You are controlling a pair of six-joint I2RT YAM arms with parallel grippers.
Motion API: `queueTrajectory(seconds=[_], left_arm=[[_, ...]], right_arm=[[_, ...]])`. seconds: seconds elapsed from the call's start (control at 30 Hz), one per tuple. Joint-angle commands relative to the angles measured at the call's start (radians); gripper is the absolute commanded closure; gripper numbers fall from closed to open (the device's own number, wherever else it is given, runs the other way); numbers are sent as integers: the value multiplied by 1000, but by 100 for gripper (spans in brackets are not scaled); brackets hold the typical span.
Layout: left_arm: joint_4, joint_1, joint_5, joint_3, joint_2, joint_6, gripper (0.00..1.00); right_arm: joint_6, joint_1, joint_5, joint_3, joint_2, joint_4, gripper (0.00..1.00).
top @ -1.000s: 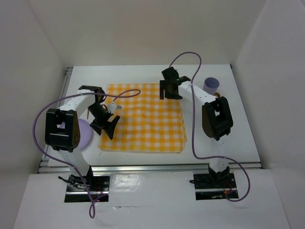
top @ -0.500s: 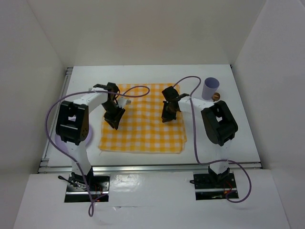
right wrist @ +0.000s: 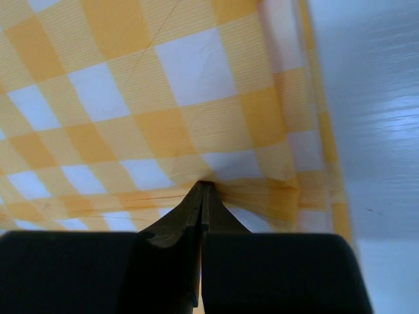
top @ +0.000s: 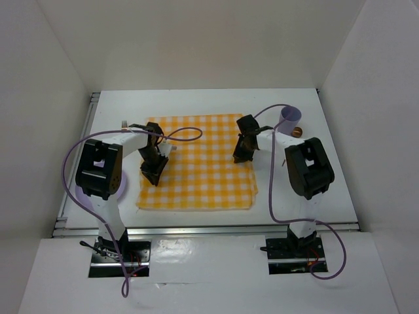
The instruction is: Set the dinner table for one person
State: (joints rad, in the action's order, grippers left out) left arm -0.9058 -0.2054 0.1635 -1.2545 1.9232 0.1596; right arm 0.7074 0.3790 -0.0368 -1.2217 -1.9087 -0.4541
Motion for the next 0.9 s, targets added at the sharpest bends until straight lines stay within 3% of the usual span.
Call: queueTrajectory(seconds=[0.0,0.23,0.27,0.3,0.37,0.43,0.57,0.67,0.87], left_arm=[[-14,6,50,1,2,32,73],[-123,24,146,-88,-24,32,64],[-123,24,146,-88,-39,32,61],[-136,35,156,-114,-68,20,44],[-136,58,156,-126,-99,6,26],[-121,81,108,-126,-142,-26,18],[-67,155,-17,-108,-156,-58,16],[-41,167,-84,-86,-156,-58,16],[4,176,-131,16,-158,-49,16]], right_arm=[[-56,-25,155,-7,66,-95,100],[-71,74,241,13,278,-196,100],[-71,74,241,31,298,-207,89],[-54,74,230,77,319,-216,81],[-45,74,230,128,362,-228,62],[-45,60,206,197,362,-228,52],[-85,44,138,225,326,-193,52],[-85,44,112,243,303,-172,41],[-65,35,124,315,313,-124,46]])
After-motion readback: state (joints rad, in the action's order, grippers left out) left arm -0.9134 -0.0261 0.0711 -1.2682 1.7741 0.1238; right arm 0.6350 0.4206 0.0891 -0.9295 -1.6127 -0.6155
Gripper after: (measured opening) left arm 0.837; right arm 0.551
